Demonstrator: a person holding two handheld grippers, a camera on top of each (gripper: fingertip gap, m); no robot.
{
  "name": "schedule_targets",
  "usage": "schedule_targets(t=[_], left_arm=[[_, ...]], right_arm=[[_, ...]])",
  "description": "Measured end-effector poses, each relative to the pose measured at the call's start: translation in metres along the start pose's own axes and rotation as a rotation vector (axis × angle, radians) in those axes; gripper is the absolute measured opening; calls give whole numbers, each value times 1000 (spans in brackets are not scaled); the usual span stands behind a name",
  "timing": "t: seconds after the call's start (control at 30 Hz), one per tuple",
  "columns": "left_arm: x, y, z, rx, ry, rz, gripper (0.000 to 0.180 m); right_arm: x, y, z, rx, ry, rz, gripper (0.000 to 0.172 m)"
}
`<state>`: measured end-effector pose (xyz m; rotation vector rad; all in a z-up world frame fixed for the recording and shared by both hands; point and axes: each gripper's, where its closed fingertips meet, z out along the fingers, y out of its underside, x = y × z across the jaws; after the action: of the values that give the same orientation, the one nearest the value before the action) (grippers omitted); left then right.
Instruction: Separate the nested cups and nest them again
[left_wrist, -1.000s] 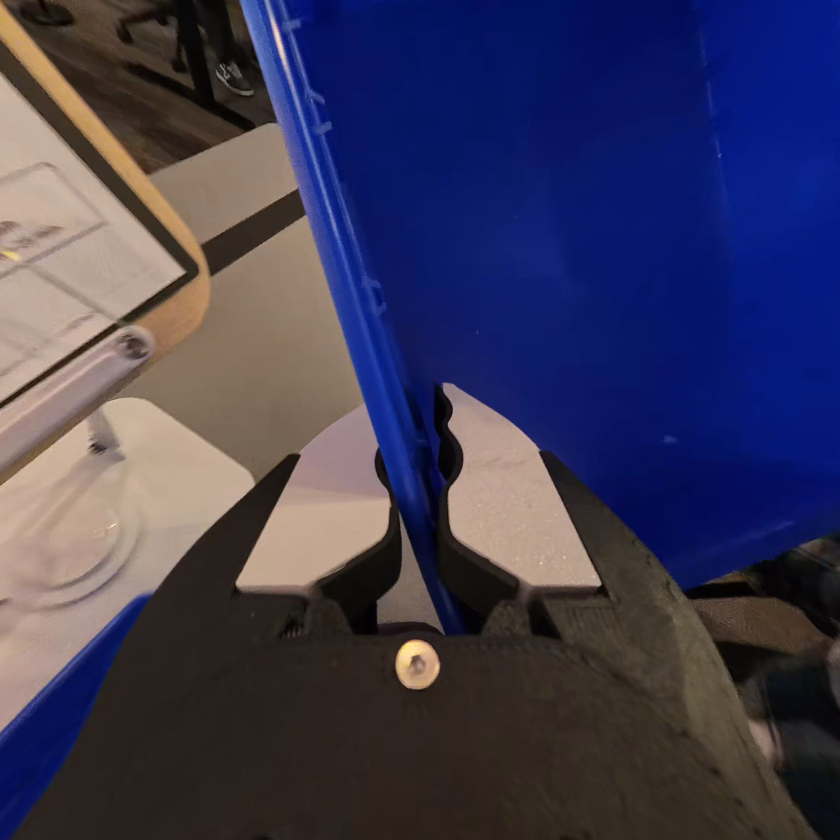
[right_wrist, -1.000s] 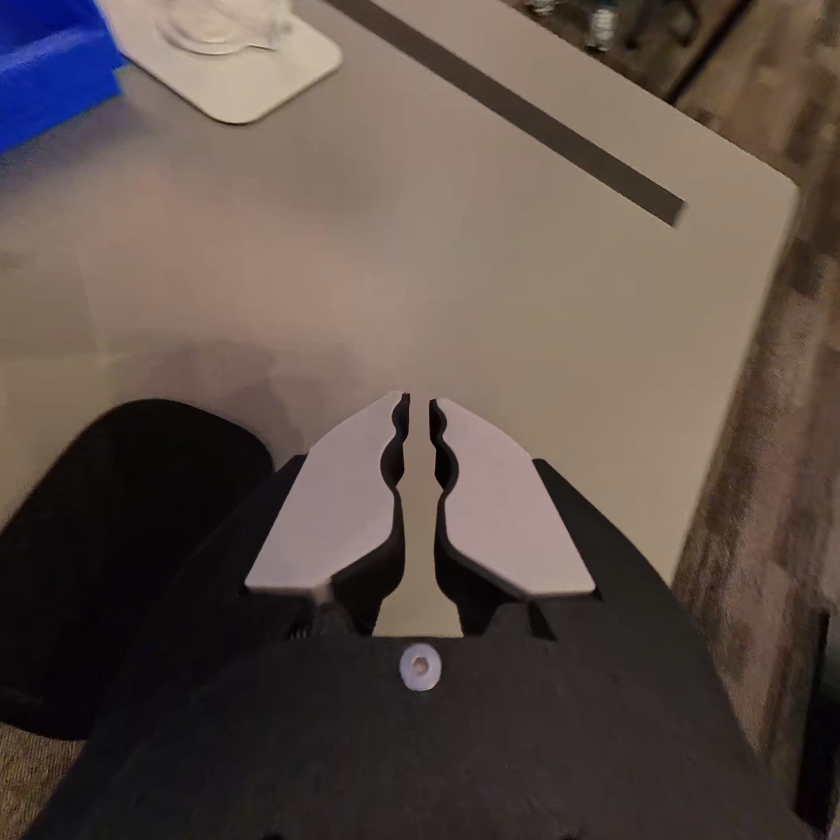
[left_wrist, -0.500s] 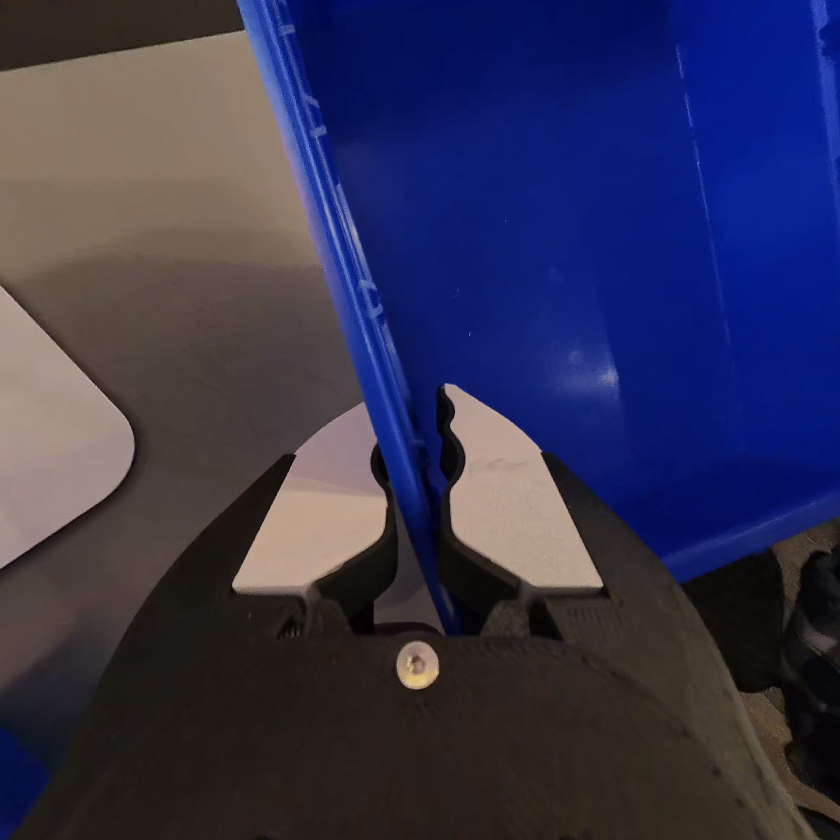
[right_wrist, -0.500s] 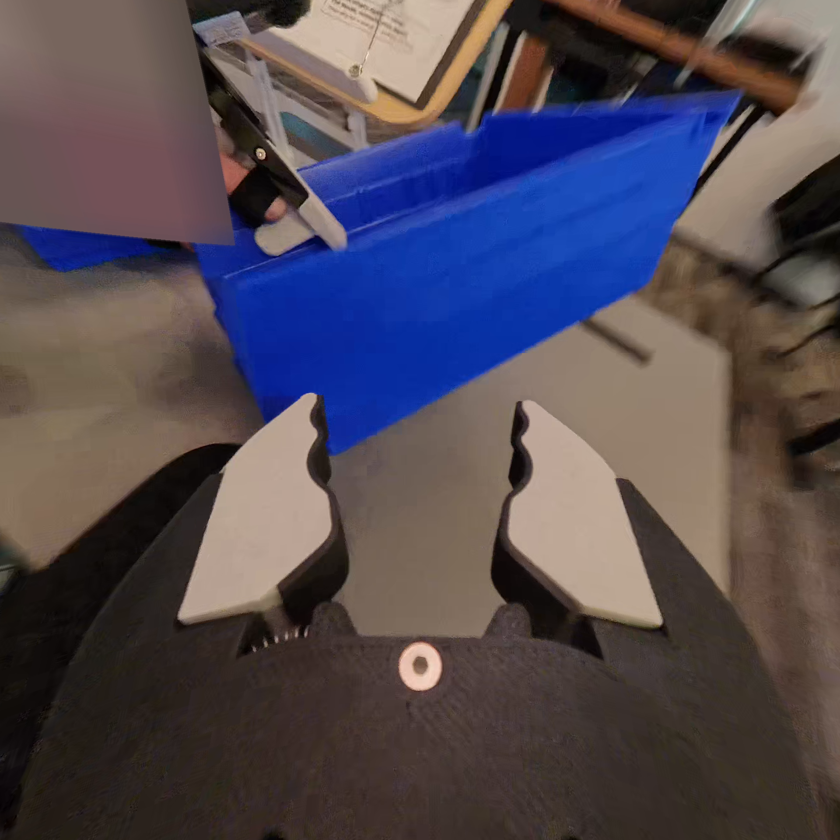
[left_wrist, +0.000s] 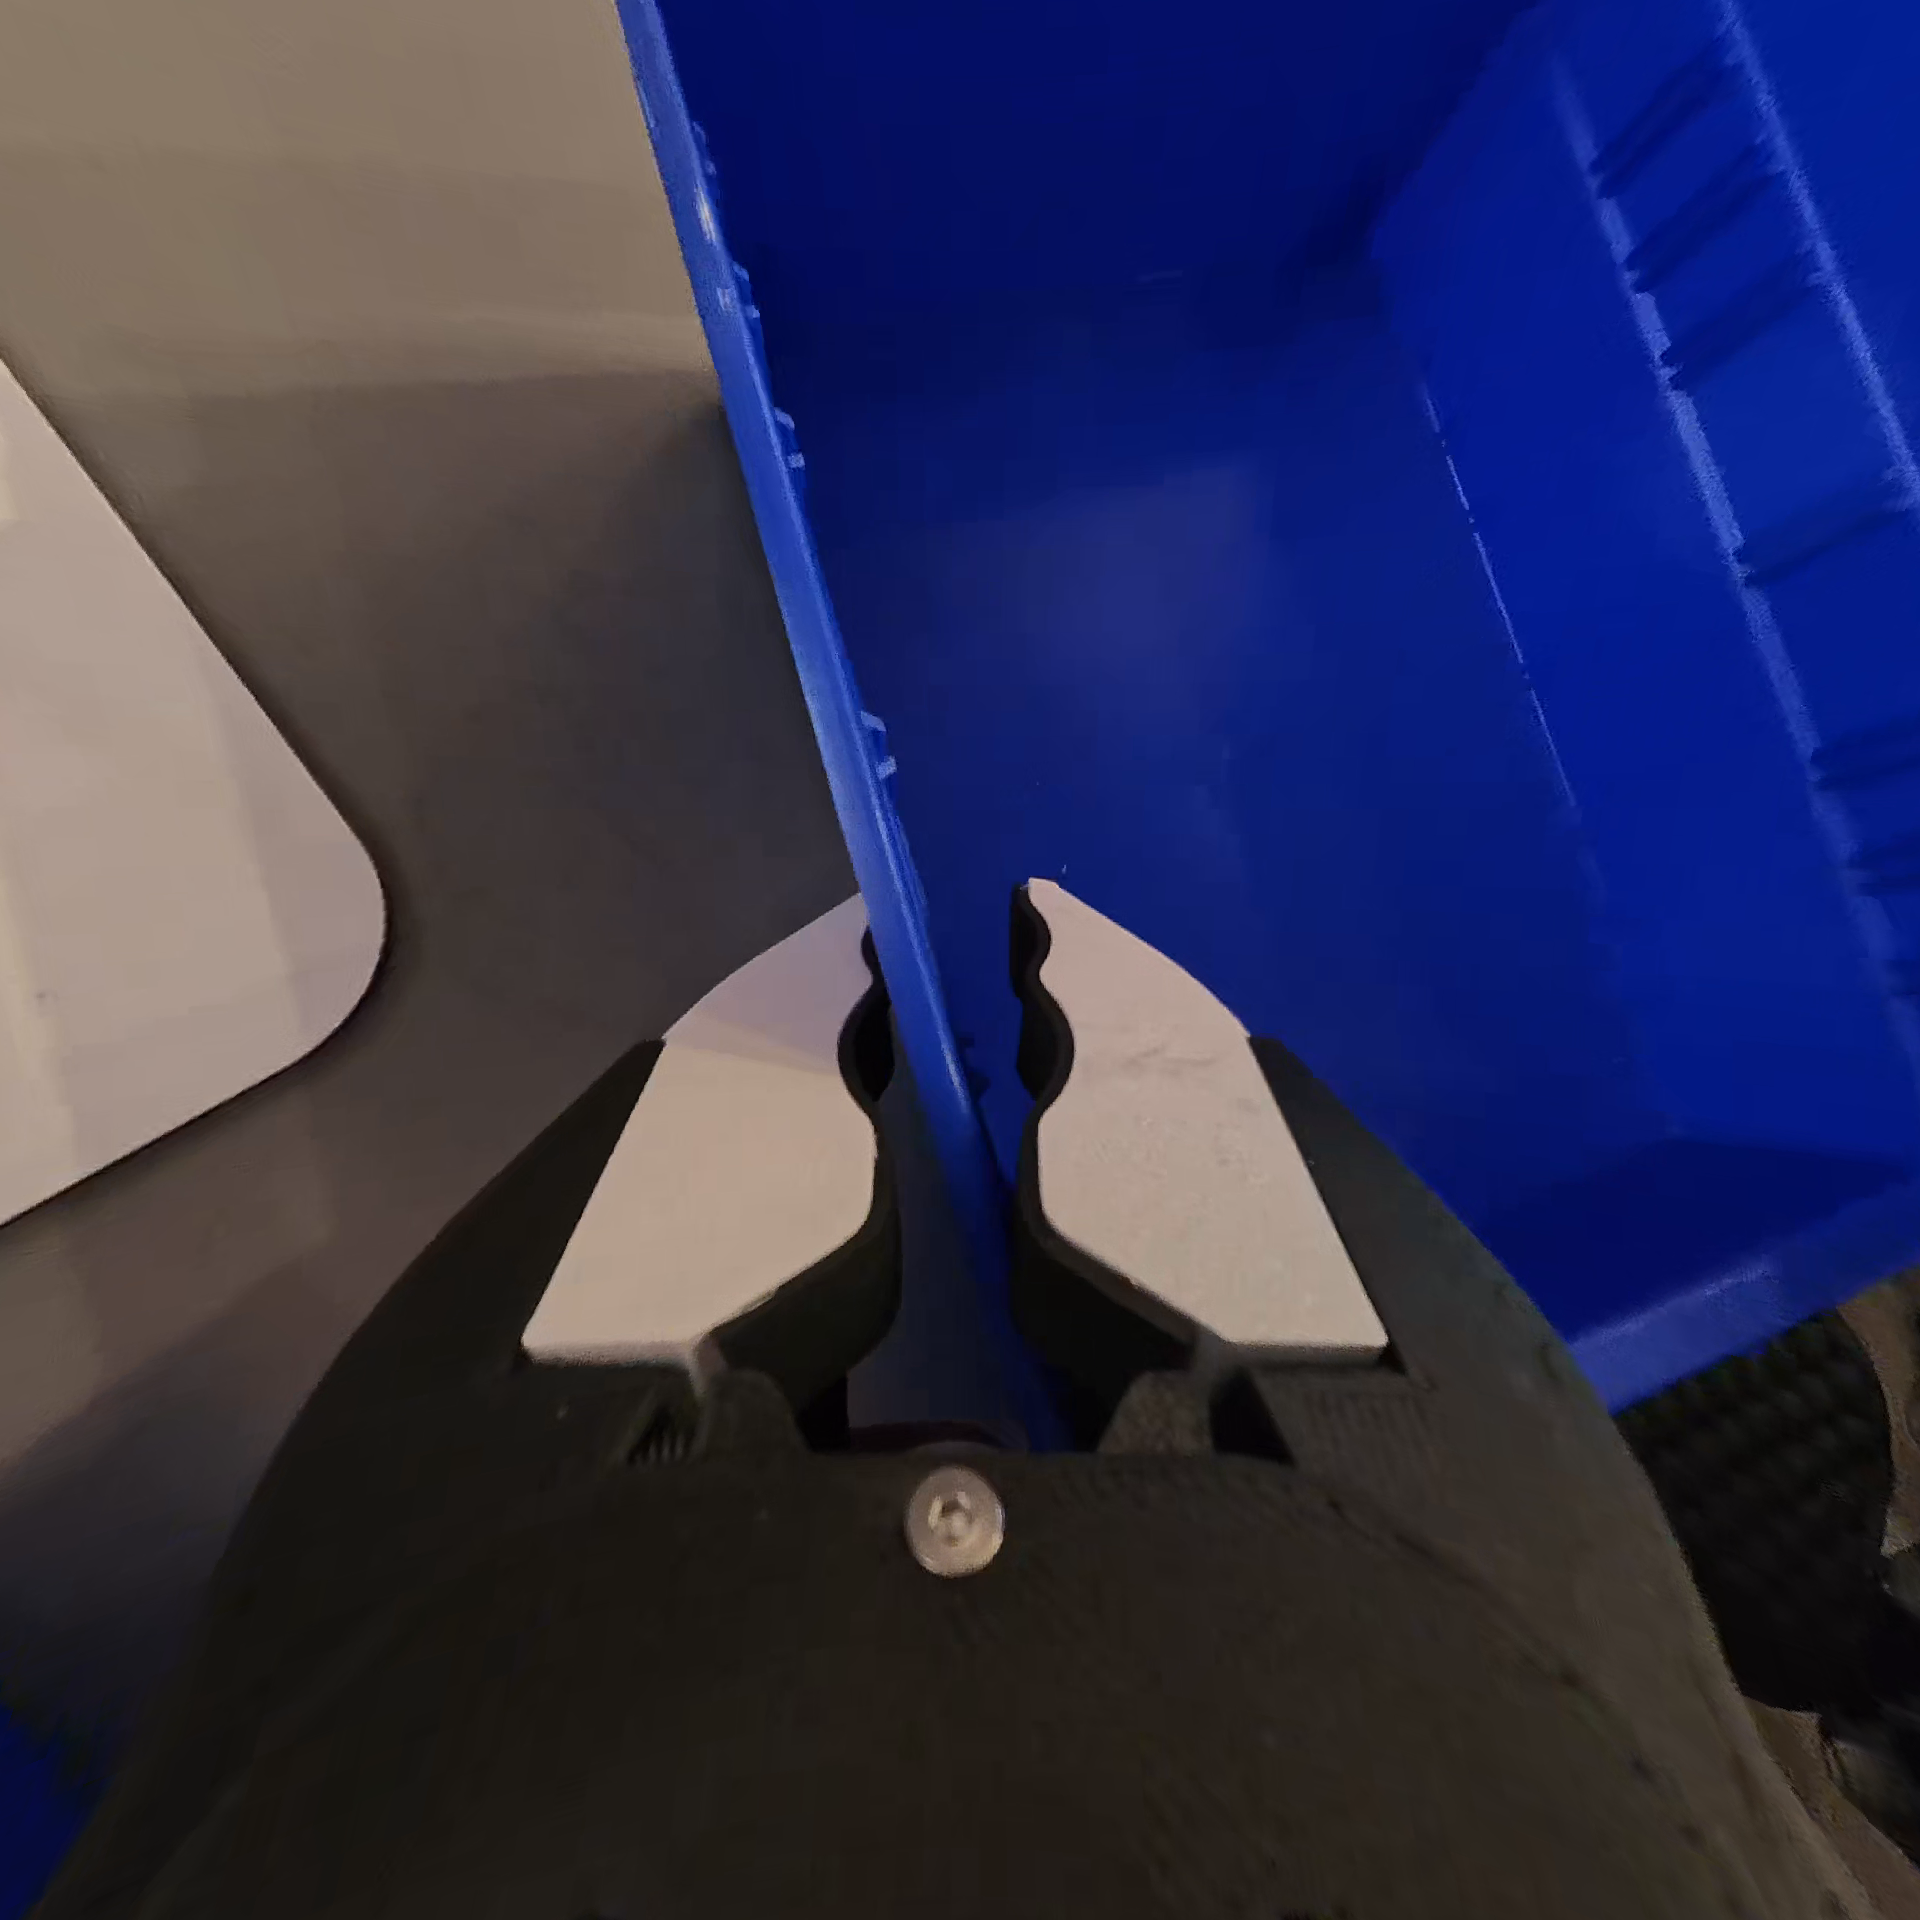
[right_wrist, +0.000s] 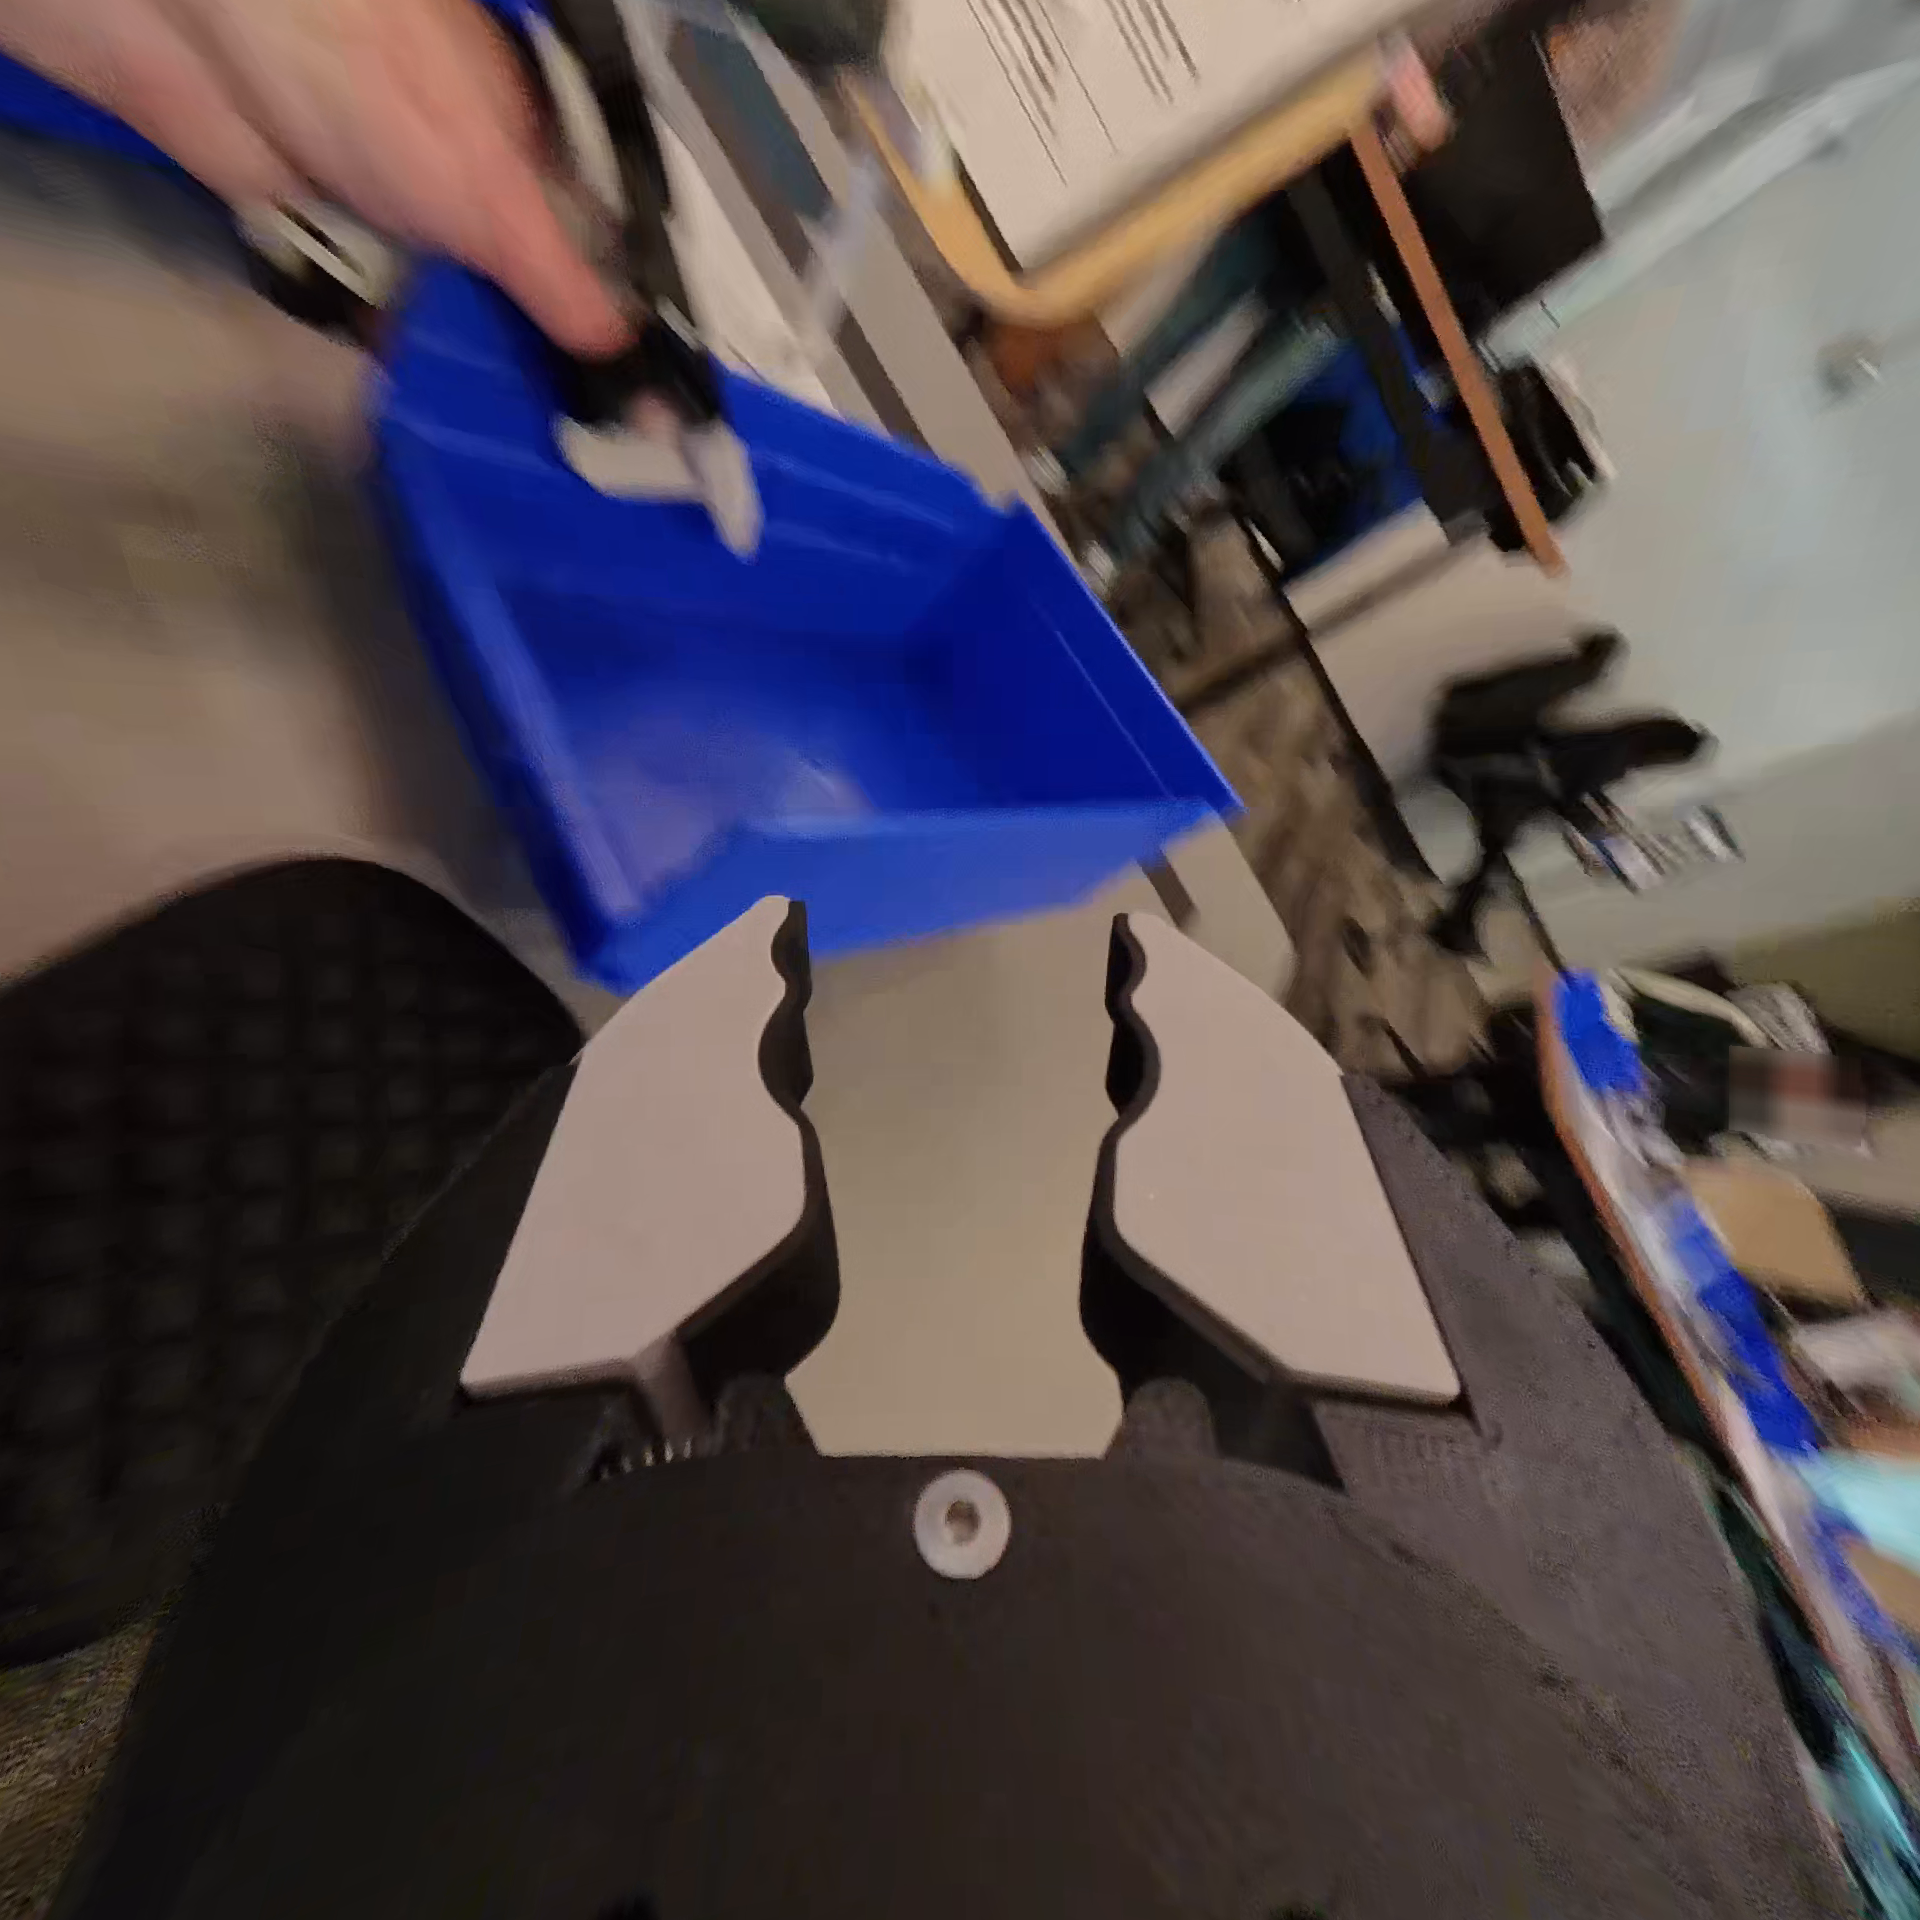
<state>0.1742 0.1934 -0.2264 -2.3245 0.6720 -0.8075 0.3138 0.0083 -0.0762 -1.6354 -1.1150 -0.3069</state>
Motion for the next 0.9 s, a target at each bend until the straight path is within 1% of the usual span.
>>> schedule_targets(t=[0.07,0.1,0.13,0.17,0.23,0.33,0.4,0.47,0.5,0.53,0.6,0.67,0.77,0.83,0.9], left_arm=[[5,-2,4,8,8,-3,20],[8,-2,7,4,14,0,21],[12,-3,9,1,21,1,22],[15,-4,11,-3,28,6,25],[21,-7,12,-3,41,12,30],[27,-8,14,-15,54,3,36],[25,-9,14,-8,47,0,40],[26,-11,11,-1,80,-27,48],[28,-11,9,-3,94,-22,52],[26,-12,6,2,87,-8,53],[27,-24,-12,71,81,20,51],[35,-34,-38,134,74,80,50],[48,-36,-90,213,34,192,64],[53,-16,-121,183,-32,293,78],[51,14,-143,149,-89,340,82]], right_arm=[[-36,-29,12,82,-172,-31,58],[-51,-40,24,100,-228,-40,59],[-68,-47,38,99,-290,-40,58],[-86,-46,54,66,-350,-52,58],[-101,-23,89,-86,-341,-118,57],[-118,14,120,-264,-379,-163,56],[-125,35,130,-352,-423,-162,52],[-132,52,134,-436,-469,-160,42],[-134,54,135,-451,-489,-176,31],[-134,55,137,-453,-484,-184,30],[-130,57,141,-460,-482,-182,30],[-126,60,142,-459,-496,-188,29],[-119,66,146,-460,-509,-196,29],[-116,69,147,-459,-518,-196,29],[-114,71,148,-459,-524,-198,29]])
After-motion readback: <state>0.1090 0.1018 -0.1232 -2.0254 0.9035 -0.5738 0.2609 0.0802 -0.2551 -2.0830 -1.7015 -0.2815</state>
